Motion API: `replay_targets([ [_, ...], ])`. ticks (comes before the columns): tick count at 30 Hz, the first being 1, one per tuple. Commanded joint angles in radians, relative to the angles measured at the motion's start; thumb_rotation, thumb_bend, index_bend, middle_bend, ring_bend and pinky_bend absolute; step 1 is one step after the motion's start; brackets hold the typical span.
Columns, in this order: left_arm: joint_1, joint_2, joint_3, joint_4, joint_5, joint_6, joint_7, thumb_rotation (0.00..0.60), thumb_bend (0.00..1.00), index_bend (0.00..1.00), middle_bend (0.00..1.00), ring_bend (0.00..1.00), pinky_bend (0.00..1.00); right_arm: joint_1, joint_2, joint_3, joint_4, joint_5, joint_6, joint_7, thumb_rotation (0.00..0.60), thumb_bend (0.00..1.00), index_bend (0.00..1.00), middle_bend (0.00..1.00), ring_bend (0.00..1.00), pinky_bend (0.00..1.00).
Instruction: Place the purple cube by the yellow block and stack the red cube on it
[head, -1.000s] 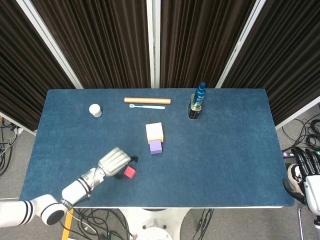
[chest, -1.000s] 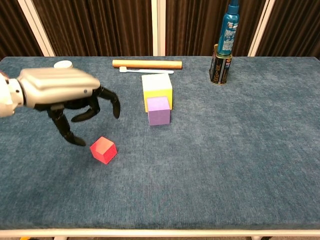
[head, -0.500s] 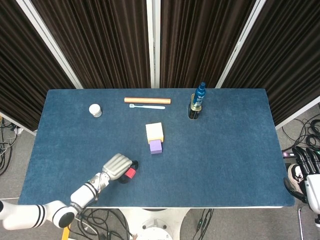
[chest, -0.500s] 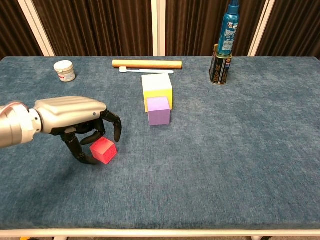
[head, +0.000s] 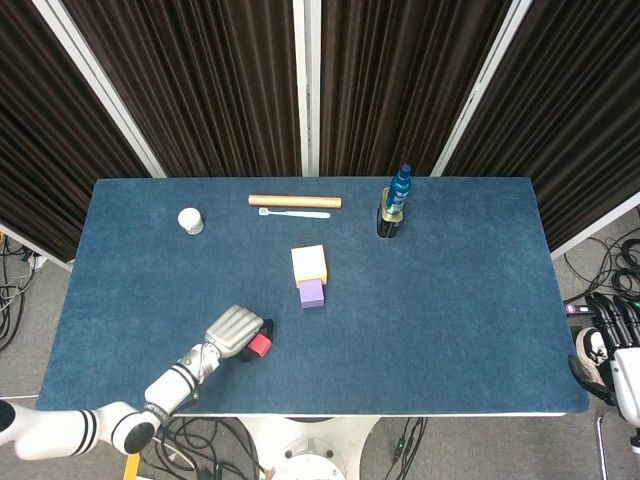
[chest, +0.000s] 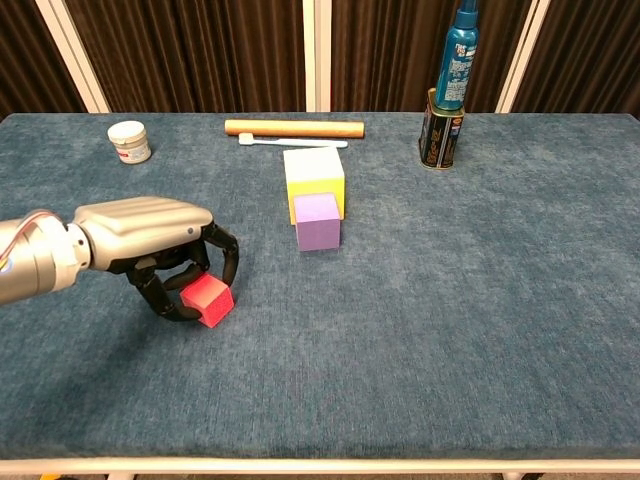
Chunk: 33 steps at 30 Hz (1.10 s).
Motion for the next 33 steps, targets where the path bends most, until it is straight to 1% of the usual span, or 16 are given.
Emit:
replay_targets([
  [1, 0.01, -0.005, -0.003, 0.001, 0.013, 0.016, -0.015, 0.6, 0.34, 0.54, 0.92, 0.95, 0.97, 0.0, 0.0, -0.001, -0.001, -0.002, 0.0, -0.002, 0.6, 0.24, 0.0, 0.07, 0.0, 0.06],
  [4, 0.02, -0.005, 0.0, 0.002, 0.049, 0.037, -0.037, 0.6, 0.37, 0.58, 0.93, 0.95, 0.97, 0.0, 0.0, -0.002, -0.003, -0.005, 0.002, -0.004, 0.6, 0.24, 0.0, 0.07, 0.0, 0.06],
  [7, 0.013, 0.01, 0.0, -0.009, 0.091, 0.038, -0.046, 0.6, 0.37, 0.58, 0.93, 0.96, 0.97, -0.001, 0.001, -0.003, -0.006, -0.006, 0.004, -0.009, 0.6, 0.24, 0.0, 0.07, 0.0, 0.06],
  [10, -0.012, 0.029, -0.015, -0.027, 0.155, 0.042, -0.057, 0.6, 0.37, 0.58, 0.93, 0.95, 0.97, -0.001, 0.002, -0.004, -0.009, -0.004, 0.003, -0.013, 0.6, 0.24, 0.0, 0.07, 0.0, 0.06],
  [13, -0.058, 0.039, -0.04, -0.025, 0.236, 0.036, -0.069, 0.6, 0.37, 0.57, 0.93, 0.95, 0.97, -0.003, 0.004, -0.004, -0.013, -0.004, 0.006, -0.017, 0.6, 0.24, 0.0, 0.07, 0.0, 0.06],
  [15, -0.104, 0.035, -0.052, 0.003, 0.301, 0.015, -0.088, 0.6, 0.37, 0.57, 0.93, 0.95, 0.97, -0.005, 0.005, -0.004, -0.015, -0.002, 0.009, -0.019, 0.6, 0.24, 0.0, 0.07, 0.0, 0.06],
  [18, -0.172, 0.011, -0.066, 0.064, 0.353, -0.038, -0.134, 0.6, 0.37, 0.55, 0.93, 0.95, 0.97, -0.01, 0.008, -0.003, -0.018, 0.004, 0.014, -0.022, 0.6, 0.24, 0.0, 0.07, 0.0, 0.06],
  [20, -0.211, -0.013, -0.073, 0.108, 0.365, -0.078, -0.164, 0.6, 0.37, 0.54, 0.93, 0.95, 0.97, -0.015, 0.009, -0.003, -0.019, 0.011, 0.018, -0.021, 0.6, 0.24, 0.0, 0.07, 0.0, 0.06],
  [26, -0.278, -0.081, -0.082, 0.217, 0.385, -0.124, -0.187, 0.6, 0.37, 0.52, 0.92, 0.95, 0.96, -0.027, 0.012, -0.002, -0.017, 0.027, 0.026, -0.02, 0.6, 0.24, 0.0, 0.07, 0.0, 0.06],
  [29, -0.297, -0.1, -0.078, 0.247, 0.394, -0.134, -0.178, 0.6, 0.37, 0.51, 0.92, 0.95, 0.96, -0.03, 0.014, -0.001, -0.019, 0.03, 0.029, -0.021, 0.6, 0.24, 0.0, 0.07, 0.0, 0.06],
  [33, -0.316, -0.113, -0.072, 0.262, 0.399, -0.142, -0.166, 0.6, 0.37, 0.5, 0.92, 0.95, 0.96, -0.033, 0.016, 0.0, -0.02, 0.036, 0.028, -0.023, 0.6, 0.24, 0.0, 0.07, 0.0, 0.06],
])
